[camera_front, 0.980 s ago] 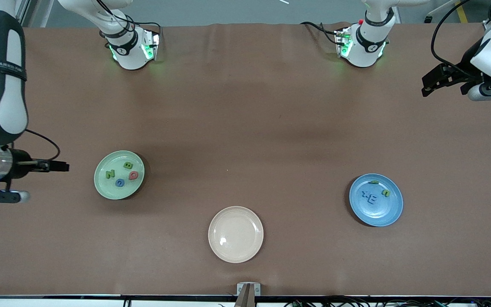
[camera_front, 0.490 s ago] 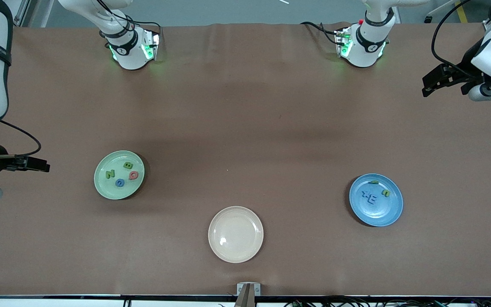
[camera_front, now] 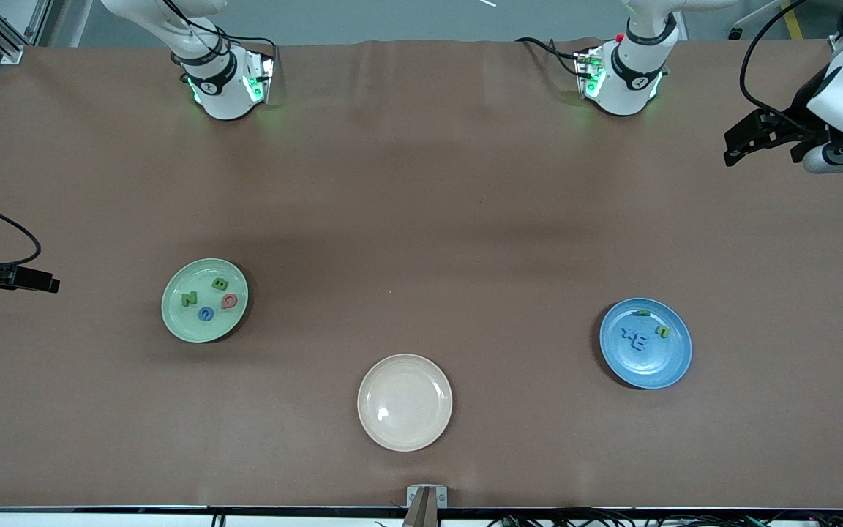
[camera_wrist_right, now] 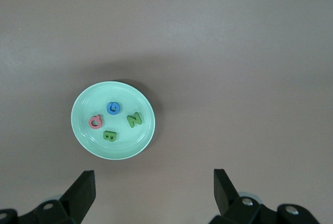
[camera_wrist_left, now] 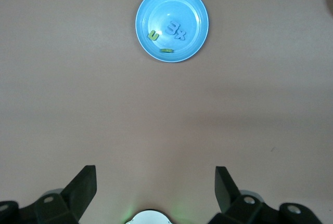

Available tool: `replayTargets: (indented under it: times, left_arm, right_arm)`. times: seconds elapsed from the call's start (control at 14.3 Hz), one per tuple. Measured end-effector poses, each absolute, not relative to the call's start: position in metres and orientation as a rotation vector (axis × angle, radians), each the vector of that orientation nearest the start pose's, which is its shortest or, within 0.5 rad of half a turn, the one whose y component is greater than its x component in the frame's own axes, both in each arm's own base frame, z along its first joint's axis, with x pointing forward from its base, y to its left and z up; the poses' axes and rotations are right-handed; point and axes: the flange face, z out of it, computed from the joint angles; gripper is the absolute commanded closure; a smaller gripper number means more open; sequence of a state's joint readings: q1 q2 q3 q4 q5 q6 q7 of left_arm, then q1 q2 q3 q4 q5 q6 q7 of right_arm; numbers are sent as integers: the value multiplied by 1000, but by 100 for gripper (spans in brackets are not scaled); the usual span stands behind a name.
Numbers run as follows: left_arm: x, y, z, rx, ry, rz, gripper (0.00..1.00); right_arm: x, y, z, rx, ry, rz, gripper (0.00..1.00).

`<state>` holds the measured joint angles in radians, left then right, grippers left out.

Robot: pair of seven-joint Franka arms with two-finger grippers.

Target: Sort upper and lower case letters into plates

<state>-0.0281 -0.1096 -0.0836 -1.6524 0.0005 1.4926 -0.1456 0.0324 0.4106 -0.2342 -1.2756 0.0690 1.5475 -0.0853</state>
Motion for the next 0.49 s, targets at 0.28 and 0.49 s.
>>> replayTargets:
  times: [0.28, 0.49]
  left_arm:
    - [508, -60, 638, -3124, -53, 76, 0]
    - [508, -60, 638, -3124, -52, 76, 0]
  right_arm:
    - [659, -74, 517, -3134, 109, 204, 0]
    - [652, -68, 531, -3132, 70, 188, 0]
